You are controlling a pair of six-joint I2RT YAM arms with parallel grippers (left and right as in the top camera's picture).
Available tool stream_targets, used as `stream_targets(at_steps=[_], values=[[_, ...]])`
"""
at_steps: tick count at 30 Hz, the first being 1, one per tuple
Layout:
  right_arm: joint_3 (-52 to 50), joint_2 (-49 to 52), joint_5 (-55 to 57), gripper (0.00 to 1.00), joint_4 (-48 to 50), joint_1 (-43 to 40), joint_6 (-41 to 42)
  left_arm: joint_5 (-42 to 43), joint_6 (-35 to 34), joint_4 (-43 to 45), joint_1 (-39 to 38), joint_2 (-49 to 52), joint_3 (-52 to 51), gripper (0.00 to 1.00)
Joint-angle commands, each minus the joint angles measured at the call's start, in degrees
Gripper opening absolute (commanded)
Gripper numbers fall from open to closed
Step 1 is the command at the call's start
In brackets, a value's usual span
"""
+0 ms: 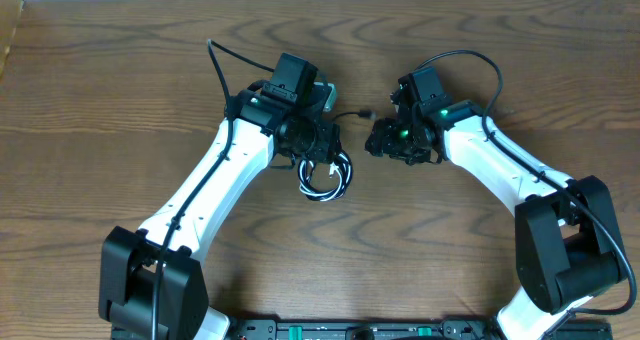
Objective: Untangle cables
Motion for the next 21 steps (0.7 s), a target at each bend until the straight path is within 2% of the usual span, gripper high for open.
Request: stream_targets(at_steps=[1, 6, 9, 12, 15, 21], values=[[-0.2, 0.37, -1.33, 0.61, -0.22, -0.33, -1.31, -3.3, 0.46, -0.31, 0.7, -1.31, 0.39, 0.54], [-0.2, 0.37, -2.89, 0.62, -0.39, -0.33, -3.43, -3.69, -1.38, -3.5, 4.02, -2.75, 1.79, 0.54], [-0.2, 0.37, -4.15, 0.63, -0.15, -0.09, -5.9, -3.67, -6.86, -8.46, 6.45, -3.3, 1.7, 0.53], [-0.2, 0.37, -4.04, 0.63, -0.24, 0.26, -7.34, -2.84, -8.55, -11.17, 6.56, -2.95, 0.0, 0.51], [-0.2, 0.37, -3.87, 0.63, -0.61, 0.31, -7.76, -1.09, -9.27, -9.03, 5.86, -2.64, -3.82, 0.5], [-0.2, 0.37, -3.87, 0.64, -1.77, 0.33, -8.15, -1.42, -13.0, 1.29, 6.58, -1.77, -12.87, 0.47]])
